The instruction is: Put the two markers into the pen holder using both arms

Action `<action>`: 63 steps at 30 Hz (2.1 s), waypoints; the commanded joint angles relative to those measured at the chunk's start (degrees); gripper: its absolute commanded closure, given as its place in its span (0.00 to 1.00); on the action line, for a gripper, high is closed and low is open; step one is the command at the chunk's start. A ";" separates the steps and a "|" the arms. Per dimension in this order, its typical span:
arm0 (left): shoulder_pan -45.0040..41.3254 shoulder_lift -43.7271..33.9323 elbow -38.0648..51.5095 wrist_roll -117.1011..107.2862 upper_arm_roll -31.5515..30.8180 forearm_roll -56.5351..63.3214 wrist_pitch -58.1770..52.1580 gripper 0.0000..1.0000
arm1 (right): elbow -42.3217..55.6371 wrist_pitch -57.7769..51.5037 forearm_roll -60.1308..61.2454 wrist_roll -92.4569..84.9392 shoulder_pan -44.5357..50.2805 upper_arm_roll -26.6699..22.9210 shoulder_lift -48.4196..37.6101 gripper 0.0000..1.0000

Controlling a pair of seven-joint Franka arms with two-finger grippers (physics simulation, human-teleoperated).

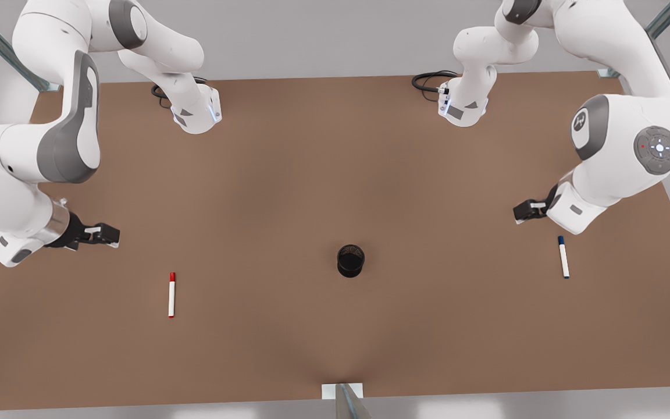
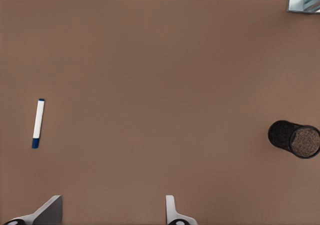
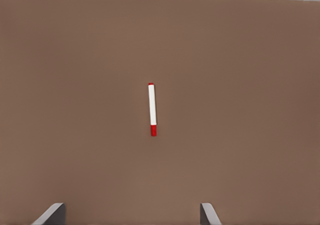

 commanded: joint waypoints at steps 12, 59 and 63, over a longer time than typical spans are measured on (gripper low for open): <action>11.14 13.69 -20.18 48.23 12.20 -12.36 43.93 0.00 | -4.32 31.16 -0.31 -0.64 0.77 0.10 24.40 0.00; 13.77 29.08 -17.19 57.38 12.56 -15.44 56.32 0.79 | -4.76 36.61 -1.27 1.73 0.77 -0.26 33.19 0.58; 11.75 26.88 -15.26 52.46 12.64 -14.74 50.71 0.79 | -4.76 36.61 -1.27 1.55 0.77 -0.26 33.19 0.62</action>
